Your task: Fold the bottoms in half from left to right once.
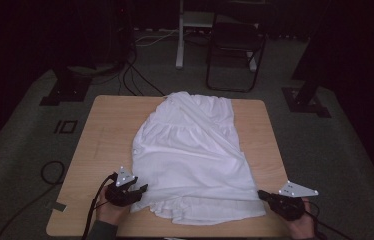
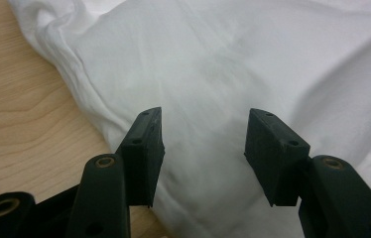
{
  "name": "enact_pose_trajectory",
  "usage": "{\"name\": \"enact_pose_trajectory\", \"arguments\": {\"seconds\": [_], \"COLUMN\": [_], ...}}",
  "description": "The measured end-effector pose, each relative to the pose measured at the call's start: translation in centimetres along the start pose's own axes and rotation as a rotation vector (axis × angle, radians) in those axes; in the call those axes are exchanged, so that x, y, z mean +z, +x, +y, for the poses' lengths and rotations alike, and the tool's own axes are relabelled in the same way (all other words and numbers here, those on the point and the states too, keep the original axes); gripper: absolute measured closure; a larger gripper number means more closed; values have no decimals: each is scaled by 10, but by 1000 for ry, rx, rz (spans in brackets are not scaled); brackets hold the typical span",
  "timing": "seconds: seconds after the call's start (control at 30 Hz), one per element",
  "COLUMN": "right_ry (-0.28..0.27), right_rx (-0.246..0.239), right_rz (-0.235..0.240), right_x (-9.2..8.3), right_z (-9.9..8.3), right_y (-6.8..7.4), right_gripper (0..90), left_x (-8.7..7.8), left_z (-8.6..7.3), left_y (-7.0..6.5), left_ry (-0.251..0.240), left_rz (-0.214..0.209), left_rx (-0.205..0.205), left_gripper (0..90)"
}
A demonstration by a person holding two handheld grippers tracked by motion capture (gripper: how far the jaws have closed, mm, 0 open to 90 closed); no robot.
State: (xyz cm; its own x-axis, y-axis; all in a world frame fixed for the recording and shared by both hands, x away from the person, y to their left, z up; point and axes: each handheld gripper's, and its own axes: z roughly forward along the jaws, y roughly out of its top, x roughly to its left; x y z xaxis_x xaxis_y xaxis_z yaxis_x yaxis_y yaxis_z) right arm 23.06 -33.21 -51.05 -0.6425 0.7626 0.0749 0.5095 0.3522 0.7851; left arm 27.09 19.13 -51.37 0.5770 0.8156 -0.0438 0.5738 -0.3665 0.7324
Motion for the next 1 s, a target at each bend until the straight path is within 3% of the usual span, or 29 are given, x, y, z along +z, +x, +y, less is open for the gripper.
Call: {"name": "enact_pose_trajectory", "arguments": {"seconds": [0.07, 0.1, 0.2, 0.3, 0.4, 0.53, 0.57, 0.6, 0.63, 0.73, 0.77, 0.87, 0.93, 1.0], "right_ry": [39, 52, 10, -46, -71, -72, -72, -67, -58, -6, 12, 88, 84, 90], "right_rx": [21, 37, 80, 91, 87, 72, 72, 68, 66, 60, 63, 89, 120, 126], "right_rz": [14, -8, -54, -90, -105, -113, -113, -113, -126, -151, -166, -180, -171, -172], "right_x": [1, 2, 1, 7, 32, 77, 77, 86, 111, 141, 149, 168, 167, 162], "right_z": [-12, -16, -12, 9, 36, 69, 69, 75, 92, 106, 107, 102, 97, 93], "right_y": [-4, -6, -13, -21, -29, -36, -36, -38, -43, -51, -53, -60, -60, -56], "right_gripper": [807, 683, 527, 484, 477, 482, 482, 483, 482, 488, 519, 793, 861, 868], "left_x": [0, -1, -1, 8, 25, 51, 51, 68, 75, 95, 99, 94, 87, 77], "left_z": [2, 4, 15, 34, 49, 69, 69, 76, 77, 76, 73, 67, 60, 51], "left_y": [1, 3, 12, 29, 44, 67, 67, 79, 84, 92, 93, 93, 88, 82], "left_ry": [-5, -12, -33, -29, -25, -18, -18, 6, 25, 76, 93, 72, 70, 68], "left_rz": [8, 15, 48, 71, 104, 130, 130, 153, 165, 164, 145, 113, 103, 97], "left_rx": [0, 3, 10, 6, 6, -55, -55, -86, -99, -128, -127, -129, -109, -84], "left_gripper": [483, 479, 472, 446, 426, 391, 390, 390, 380, 389, 422, 775, 852, 858]}}
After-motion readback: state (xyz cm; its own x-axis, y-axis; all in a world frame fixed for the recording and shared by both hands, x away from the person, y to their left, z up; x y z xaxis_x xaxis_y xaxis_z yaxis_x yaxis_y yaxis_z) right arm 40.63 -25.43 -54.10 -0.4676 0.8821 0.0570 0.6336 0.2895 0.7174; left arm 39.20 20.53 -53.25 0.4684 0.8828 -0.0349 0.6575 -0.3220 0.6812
